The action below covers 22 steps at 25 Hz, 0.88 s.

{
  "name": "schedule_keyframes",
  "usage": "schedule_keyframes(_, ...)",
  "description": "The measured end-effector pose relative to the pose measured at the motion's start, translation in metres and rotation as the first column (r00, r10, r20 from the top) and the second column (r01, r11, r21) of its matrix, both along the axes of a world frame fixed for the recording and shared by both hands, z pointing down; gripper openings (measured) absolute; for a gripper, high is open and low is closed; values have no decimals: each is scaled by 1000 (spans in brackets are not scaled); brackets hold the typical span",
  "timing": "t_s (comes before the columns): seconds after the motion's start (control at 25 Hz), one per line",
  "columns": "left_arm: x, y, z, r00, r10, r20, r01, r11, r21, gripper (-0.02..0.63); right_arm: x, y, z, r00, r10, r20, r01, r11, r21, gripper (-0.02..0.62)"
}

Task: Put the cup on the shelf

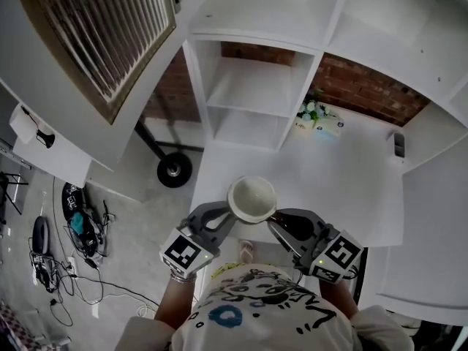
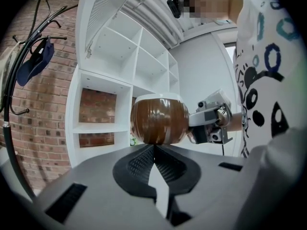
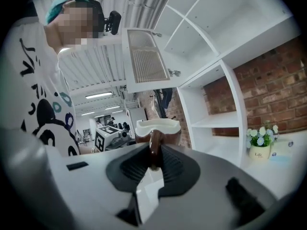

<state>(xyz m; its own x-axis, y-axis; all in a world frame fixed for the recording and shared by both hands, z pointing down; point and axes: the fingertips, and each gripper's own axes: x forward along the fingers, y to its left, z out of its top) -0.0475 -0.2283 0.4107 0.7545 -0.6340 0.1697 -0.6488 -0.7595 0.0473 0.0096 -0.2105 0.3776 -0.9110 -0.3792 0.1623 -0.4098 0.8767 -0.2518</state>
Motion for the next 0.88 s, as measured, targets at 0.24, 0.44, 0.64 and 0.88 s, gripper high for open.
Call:
schedule_keyframes(0.24, 4, -21, 11, 999, -32, 0, 32, 999, -20, 15, 6, -24, 12, 999, -36, -6, 36, 999, -13, 60)
schedule_keyframes(0.44, -1, -43, 25, 998, -67, -16, 66, 997, -44, 15, 3, -48, 24, 999, -30, -11, 29, 999, -25, 60)
schedule_keyframes(0.64, -10, -72, 44, 995, -99, -27, 97, 992, -79, 15, -1, -74, 41, 999, 11, -38, -13, 999, -32, 60)
schedule_keyframes(0.88, -26, -109, 81, 993, -111, -45, 103, 983, -155, 15, -12, -111, 76, 991, 109, -81, -112, 993, -35, 60)
